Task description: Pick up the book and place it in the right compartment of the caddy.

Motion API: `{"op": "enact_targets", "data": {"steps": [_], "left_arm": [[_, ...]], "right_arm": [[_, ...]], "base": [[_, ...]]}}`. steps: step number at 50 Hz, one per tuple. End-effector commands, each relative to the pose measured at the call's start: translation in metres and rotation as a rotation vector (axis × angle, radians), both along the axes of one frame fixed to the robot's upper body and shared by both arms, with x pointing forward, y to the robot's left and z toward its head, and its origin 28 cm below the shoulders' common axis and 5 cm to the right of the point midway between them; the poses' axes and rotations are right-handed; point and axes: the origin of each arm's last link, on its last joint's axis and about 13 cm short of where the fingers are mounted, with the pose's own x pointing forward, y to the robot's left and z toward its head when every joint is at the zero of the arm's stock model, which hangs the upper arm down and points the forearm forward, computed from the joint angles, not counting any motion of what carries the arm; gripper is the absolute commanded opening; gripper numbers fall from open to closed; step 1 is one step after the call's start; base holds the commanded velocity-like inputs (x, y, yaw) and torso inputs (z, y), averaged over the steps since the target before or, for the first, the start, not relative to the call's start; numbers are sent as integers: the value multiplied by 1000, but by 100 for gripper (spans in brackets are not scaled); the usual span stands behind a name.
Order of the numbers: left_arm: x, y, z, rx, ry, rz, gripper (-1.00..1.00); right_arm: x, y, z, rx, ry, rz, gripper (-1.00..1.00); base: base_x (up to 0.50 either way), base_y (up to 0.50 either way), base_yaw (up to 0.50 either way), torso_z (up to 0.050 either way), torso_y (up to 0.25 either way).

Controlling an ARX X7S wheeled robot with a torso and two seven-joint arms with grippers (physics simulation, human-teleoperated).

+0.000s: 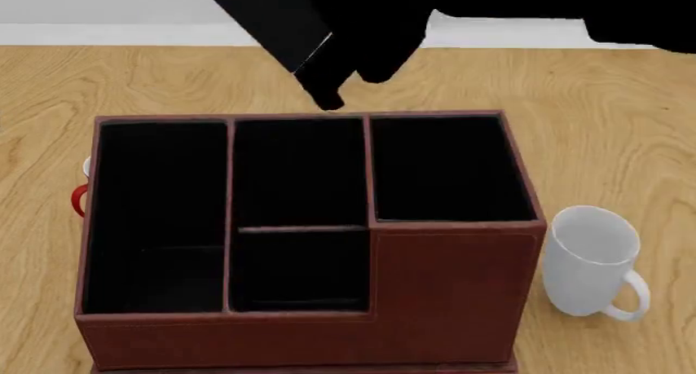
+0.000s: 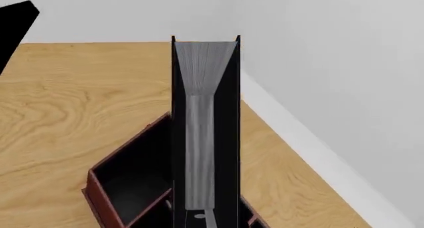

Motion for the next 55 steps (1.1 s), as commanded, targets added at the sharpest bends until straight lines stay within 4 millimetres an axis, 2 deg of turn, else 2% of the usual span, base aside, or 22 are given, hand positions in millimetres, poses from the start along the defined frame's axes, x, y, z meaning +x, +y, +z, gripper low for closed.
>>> {"op": "enact_targets", "data": {"steps": [1, 3, 7, 16, 22, 36, 55], "left_arm": [[-1, -1, 1, -5, -1, -1, 100], [-2, -1, 2, -7, -6, 1, 100], [-1, -1, 3, -8, -13, -2, 100], [-1, -2, 4, -11, -18, -12, 100], [0, -3, 2, -15, -14, -16, 100], [2, -1, 0, -26, -14, -14, 100], [-2, 1, 1, -20, -19, 7, 100]], "right_arm": [[21, -11, 72, 2, -111, -131, -100], [24, -13, 85, 9, -114, -145, -100], [34, -19, 96, -50, -92, -195, -100], [53, -28, 97, -200, -25, -267, -100], [63, -38, 80, -332, 77, -321, -100], [72, -49, 61, -378, 144, -408, -100], [102, -35, 10, -417, 251, -338, -100]], "base": [[0, 0, 0, 0, 0], [0, 0, 0, 0, 5], [0, 0, 0, 0, 0], [0, 0, 0, 0, 0], [0, 0, 0, 3, 2], [0, 0, 0, 0, 1], [0, 0, 0, 0, 1]]}}
